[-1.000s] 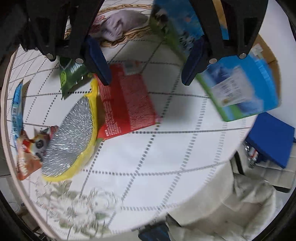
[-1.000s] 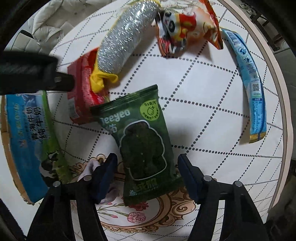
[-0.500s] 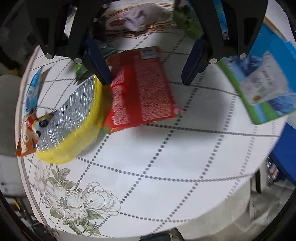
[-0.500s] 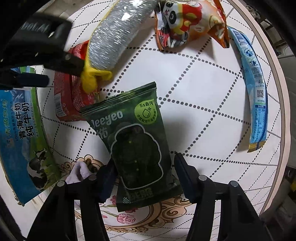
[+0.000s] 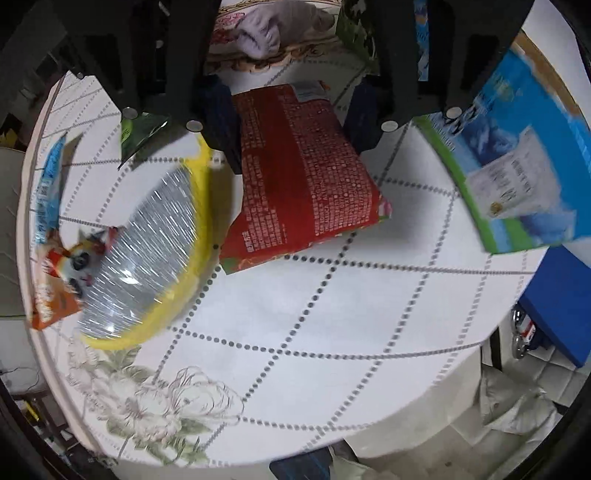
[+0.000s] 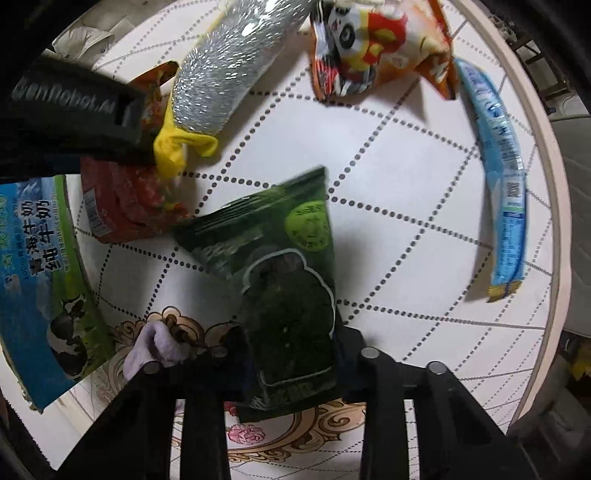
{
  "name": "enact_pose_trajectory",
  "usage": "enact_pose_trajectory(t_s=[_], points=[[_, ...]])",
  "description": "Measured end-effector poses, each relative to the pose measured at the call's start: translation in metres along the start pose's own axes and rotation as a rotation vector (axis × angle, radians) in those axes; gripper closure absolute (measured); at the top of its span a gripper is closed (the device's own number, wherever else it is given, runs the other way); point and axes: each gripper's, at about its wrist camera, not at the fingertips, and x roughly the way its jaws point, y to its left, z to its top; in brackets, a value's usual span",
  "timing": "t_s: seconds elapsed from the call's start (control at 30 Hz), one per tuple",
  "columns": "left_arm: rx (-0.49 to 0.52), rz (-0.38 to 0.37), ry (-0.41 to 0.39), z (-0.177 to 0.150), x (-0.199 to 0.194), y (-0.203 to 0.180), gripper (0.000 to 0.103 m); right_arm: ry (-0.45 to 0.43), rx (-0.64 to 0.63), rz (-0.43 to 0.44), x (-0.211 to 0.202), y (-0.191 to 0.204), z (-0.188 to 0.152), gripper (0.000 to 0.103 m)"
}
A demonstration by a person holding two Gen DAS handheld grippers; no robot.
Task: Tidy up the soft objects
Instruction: 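Grasp the red snack bag with the left tool while the right grasps the green seaweed bag, then lower both bags into the box beside the pouch and release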
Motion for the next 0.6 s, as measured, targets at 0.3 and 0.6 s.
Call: enact_pose_trajectory(t_s=[0.3, 0.6], points=[[-0.043, -0.11, -0.149, -0.065, -0.082, 0.018, 0.057, -0.102, -0.034, 0.101, -0.081, 0.007, -0.012, 0.07], [-0.145, -0.122, -0.297, -0.157, -0.154, 0.116, 0.056, -0.172, -0.149, 0.288, -0.156, 0.083, -0.056, 0.07]])
